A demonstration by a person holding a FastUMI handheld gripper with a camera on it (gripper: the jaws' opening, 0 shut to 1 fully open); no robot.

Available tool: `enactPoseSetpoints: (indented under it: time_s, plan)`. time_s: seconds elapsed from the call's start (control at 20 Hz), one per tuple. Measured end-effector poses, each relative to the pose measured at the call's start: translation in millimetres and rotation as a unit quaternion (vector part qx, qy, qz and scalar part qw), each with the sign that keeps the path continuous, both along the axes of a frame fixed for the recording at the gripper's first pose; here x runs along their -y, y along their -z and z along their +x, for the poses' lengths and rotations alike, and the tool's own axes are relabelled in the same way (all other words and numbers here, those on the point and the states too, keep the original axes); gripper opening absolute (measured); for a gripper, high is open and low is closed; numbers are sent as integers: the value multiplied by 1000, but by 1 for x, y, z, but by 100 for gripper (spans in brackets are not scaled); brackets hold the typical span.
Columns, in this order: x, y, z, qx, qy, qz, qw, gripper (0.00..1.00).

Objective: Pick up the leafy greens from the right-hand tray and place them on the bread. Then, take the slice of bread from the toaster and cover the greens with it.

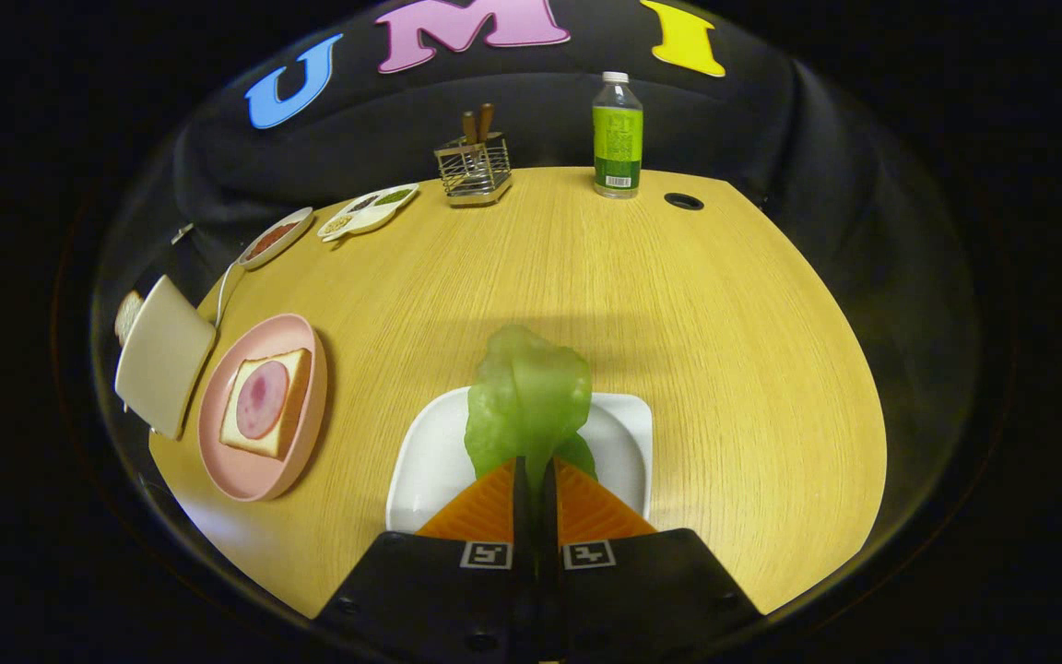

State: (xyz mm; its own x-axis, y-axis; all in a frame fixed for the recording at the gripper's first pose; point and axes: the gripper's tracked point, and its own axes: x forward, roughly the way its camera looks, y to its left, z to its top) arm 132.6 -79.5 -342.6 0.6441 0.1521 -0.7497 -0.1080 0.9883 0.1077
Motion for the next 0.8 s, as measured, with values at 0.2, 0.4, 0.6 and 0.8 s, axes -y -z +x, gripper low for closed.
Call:
enactPoseSetpoints:
  time_s: [0.2, 0.4, 0.6, 0.8]
  plan:
    - [1, -23, -4, 13, 3, -15, 1000, 5]
    - [-8, -67, -5, 62, -6, -24, 998, 5]
    - [-31, -106, -12, 89, -10, -11, 996, 5]
    - [-63, -134, -15, 109, -18, 2, 994, 5]
